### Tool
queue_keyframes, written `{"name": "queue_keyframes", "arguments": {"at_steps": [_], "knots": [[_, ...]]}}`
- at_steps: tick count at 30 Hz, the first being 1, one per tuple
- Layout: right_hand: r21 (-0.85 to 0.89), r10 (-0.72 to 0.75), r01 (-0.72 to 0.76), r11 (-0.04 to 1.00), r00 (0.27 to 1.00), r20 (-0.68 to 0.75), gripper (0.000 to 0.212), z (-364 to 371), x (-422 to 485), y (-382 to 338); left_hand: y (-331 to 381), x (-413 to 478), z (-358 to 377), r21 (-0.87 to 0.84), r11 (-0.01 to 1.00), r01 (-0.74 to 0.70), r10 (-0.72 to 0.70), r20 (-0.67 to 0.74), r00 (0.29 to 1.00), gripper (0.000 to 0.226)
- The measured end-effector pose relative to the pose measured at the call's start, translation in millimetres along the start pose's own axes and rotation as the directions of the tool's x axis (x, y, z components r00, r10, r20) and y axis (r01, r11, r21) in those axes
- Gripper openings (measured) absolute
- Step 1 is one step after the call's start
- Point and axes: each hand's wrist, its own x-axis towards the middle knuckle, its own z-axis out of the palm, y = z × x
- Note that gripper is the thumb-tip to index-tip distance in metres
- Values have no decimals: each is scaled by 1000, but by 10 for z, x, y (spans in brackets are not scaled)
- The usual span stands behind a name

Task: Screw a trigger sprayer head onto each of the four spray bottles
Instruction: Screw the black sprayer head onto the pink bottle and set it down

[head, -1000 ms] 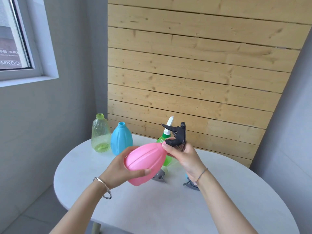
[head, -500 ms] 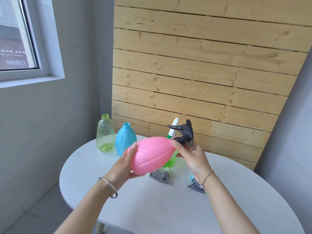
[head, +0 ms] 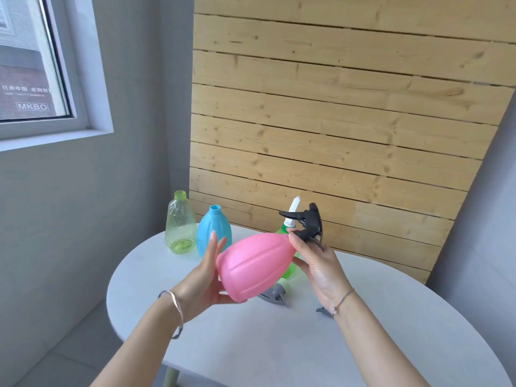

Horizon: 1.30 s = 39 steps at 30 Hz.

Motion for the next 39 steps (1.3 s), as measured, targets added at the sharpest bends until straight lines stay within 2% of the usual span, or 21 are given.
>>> {"name": "queue_keyframes", "arguments": {"at_steps": [2,5,6,7,9,10,12,14,16,19,21,24,25,27,29,34,36,39], "knots": [[13,2,-2,1000,1000,-3,20,-5,3,-11,-92,58,-25,100,994,-46,55,-89,995,78],[50,15,-14,999,1000,-23,28,-38,18,-17,-143,89,-61,175,963,-207,230,-124,965,133],[53,13,-11,999,1000,-27,27,-34,20,-7,-154,99,-65,167,967,-195,217,-129,968,136],[53,9,-8,999,1000,-28,26,-22,17,7,-138,96,-39,132,981,-145,160,-114,981,126],[58,10,-8,998,1000,-30,26,-5,16,31,-103,55,42,53,998,-31,35,-82,996,86],[65,11,-9,998,999,-33,28,-12,22,28,-111,51,72,53,999,-12,17,-101,995,75],[90,16,-12,996,999,-40,30,-35,33,14,-185,72,56,111,989,-102,119,-157,980,87],[129,22,-16,992,999,-46,29,-61,44,0,-188,97,45,163,963,-214,242,-182,953,116],[128,21,-15,992,999,-45,32,-42,35,2,-178,114,65,113,972,-207,223,-159,962,126],[87,21,-16,996,999,-47,35,10,18,26,-152,97,117,-43,999,-31,27,-92,995,86],[104,20,-14,994,999,-50,32,19,20,18,-195,123,99,-28,996,-82,78,-128,989,70],[164,8,7,986,996,-87,21,-17,39,-17,-168,119,67,56,973,-224,230,-171,958,73],[155,-3,17,988,996,-91,21,-27,41,-23,-162,104,63,52,973,-224,230,-151,961,76],[96,-35,41,995,997,-65,26,-26,30,-20,-140,84,71,-27,989,-148,145,-104,984,80],[40,-75,76,996,997,-8,28,-2,4,-33,-135,87,92,-92,990,-107,96,-124,988,85],[51,-127,120,991,978,166,43,99,-32,-116,-54,75,119,-229,973,2,-47,-189,981,67],[43,-176,172,984,970,165,38,162,-43,-130,-48,73,100,-256,967,-8,-46,-203,978,68],[35,-245,243,969,966,86,31,319,-12,-142,-8,66,48,-251,961,-120,56,-247,967,65]]}}
